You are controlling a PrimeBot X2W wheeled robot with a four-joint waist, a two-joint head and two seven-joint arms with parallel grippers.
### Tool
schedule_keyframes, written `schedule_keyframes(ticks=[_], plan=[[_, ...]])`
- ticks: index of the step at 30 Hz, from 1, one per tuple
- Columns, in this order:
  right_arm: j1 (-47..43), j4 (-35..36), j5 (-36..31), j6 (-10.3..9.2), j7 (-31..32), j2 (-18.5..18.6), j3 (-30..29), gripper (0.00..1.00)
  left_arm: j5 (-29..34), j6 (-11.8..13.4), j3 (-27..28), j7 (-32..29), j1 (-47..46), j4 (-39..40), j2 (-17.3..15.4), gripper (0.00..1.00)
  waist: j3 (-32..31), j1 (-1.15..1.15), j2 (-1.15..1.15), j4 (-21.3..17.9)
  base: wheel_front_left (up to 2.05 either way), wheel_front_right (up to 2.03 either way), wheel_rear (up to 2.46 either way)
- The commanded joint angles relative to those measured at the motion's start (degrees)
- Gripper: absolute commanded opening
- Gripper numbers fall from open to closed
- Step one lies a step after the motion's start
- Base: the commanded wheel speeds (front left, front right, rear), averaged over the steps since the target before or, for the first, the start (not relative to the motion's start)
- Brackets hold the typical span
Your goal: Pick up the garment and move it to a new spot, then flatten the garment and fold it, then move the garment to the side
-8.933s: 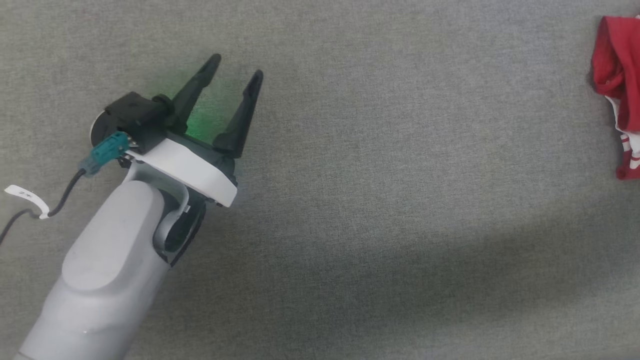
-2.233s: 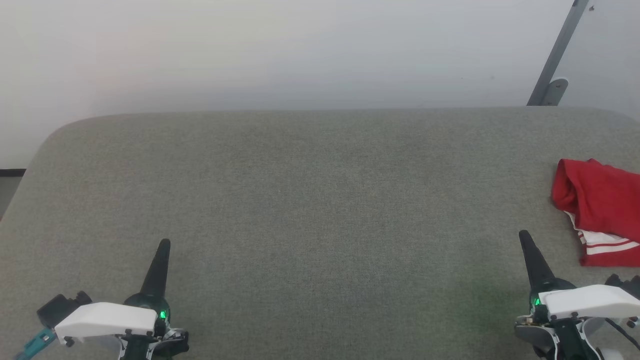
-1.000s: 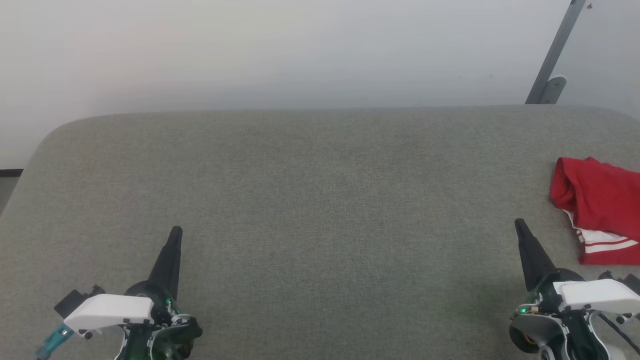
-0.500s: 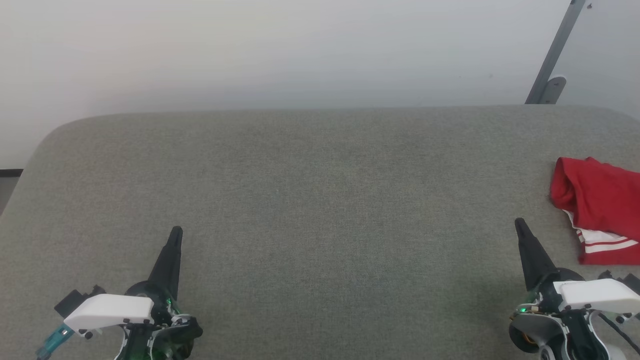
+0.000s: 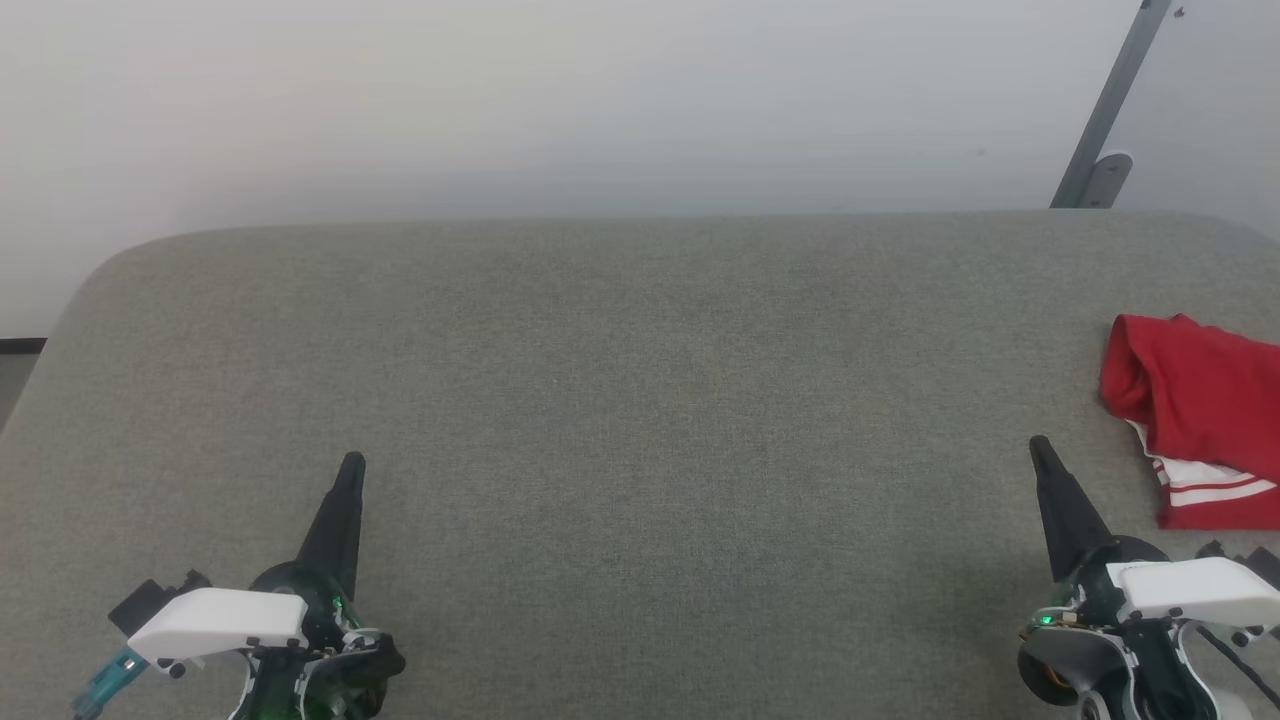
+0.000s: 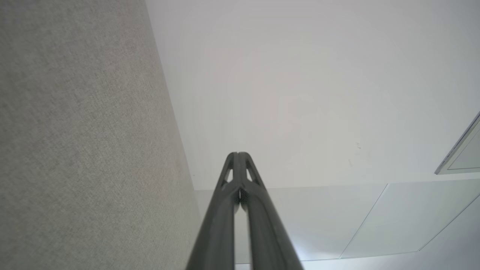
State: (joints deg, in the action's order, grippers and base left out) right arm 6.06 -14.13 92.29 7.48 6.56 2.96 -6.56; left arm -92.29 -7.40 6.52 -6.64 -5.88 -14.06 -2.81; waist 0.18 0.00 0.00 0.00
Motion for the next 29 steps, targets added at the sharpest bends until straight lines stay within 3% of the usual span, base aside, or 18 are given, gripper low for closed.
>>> schedule_keyframes(ticks=[1,29], plan=[[0.34,0.25,0.23,0.02,0.17,-0.18,0.05,0.0,-0.15,-0.16,0.17,-0.08,-0.73,0.0,0.06,0.0,0.0,0.0,0.0,0.0,0.0,0.0,0.0],[0.34,0.25,0.23,0.02,0.16,-0.18,0.06,0.0,-0.18,-0.16,0.13,-0.04,-0.73,0.01,0.07,0.0,0.0,0.0,0.0,0.0,0.0,0.0,0.0]])
